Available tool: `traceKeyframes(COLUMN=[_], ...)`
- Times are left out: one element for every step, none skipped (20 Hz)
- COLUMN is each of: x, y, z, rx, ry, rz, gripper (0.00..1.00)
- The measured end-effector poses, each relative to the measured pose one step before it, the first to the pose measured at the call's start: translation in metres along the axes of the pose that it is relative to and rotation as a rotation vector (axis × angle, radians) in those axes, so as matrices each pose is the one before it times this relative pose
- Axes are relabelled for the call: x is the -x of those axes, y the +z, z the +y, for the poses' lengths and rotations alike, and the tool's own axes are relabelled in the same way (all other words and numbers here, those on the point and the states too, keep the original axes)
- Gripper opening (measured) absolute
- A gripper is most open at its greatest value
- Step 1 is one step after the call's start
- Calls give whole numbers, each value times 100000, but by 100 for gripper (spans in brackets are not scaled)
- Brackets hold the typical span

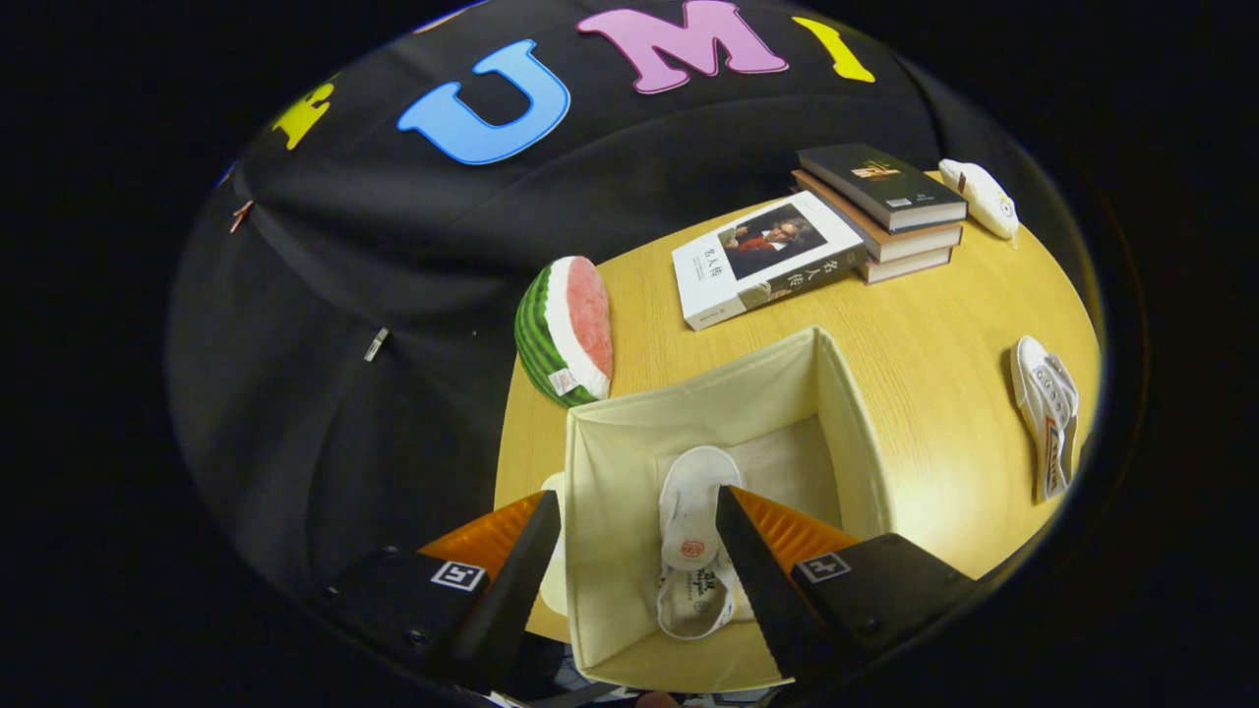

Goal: Open the storage box then place both shoes into the box .Put the left shoe in first, then the right shoe, with the right side of both shoes facing outward in a uniform manner.

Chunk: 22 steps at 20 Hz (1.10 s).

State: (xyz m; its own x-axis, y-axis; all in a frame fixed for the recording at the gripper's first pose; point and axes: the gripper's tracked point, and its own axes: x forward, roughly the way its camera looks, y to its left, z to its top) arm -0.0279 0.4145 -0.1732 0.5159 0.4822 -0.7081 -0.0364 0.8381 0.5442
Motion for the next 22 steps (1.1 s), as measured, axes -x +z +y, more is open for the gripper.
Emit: traceKeyframes(x=[793, 954, 1176, 841, 1118, 1180, 1200, 901, 1015, 852, 764, 739, 755, 726, 630, 530, 497, 302, 124, -255, -328, -452], y=[525, 681, 689, 584, 535, 703, 722, 665, 388, 65, -411, -294, -391, -492, -656, -864, -1138, -1294, -1366, -1505, -1573, -1618], z=[-589, -637, -587, -827, -895, -1042, -1170, -2072, -2328, -2005, -1889, -2010, -2240, -2611, -2282, -2464, -2209, -2299, -2083, -1908, -1477, -1304], rx=[4376, 4136, 3557, 2939, 2101, 1798, 3429, 5411, 4413, 2956, 1241, 394, 798, 1351, 1438, 949, -19, -232, -218, 221, 242, 433], ry=[942, 1091, 1562, 1178, 1259, 846, 825, -2163, -2642, -2272, -2024, -1599, -2382, -2821, -2637, -3232, -2632, -2959, -2687, -2688, -1910, -1479], rz=[-1771, -2170, -2212, -2305, -1407, -1604, -2468, -2796, -1956, -1289, 106, -314, 22, 125, 113, 749, 1557, 1796, 2487, 2667, 3293, 3362], gripper=[98, 98, 98, 98, 98, 98, 98, 98, 98, 98, 98, 99, 99, 99, 99, 99, 99, 99, 98, 98, 98, 99])
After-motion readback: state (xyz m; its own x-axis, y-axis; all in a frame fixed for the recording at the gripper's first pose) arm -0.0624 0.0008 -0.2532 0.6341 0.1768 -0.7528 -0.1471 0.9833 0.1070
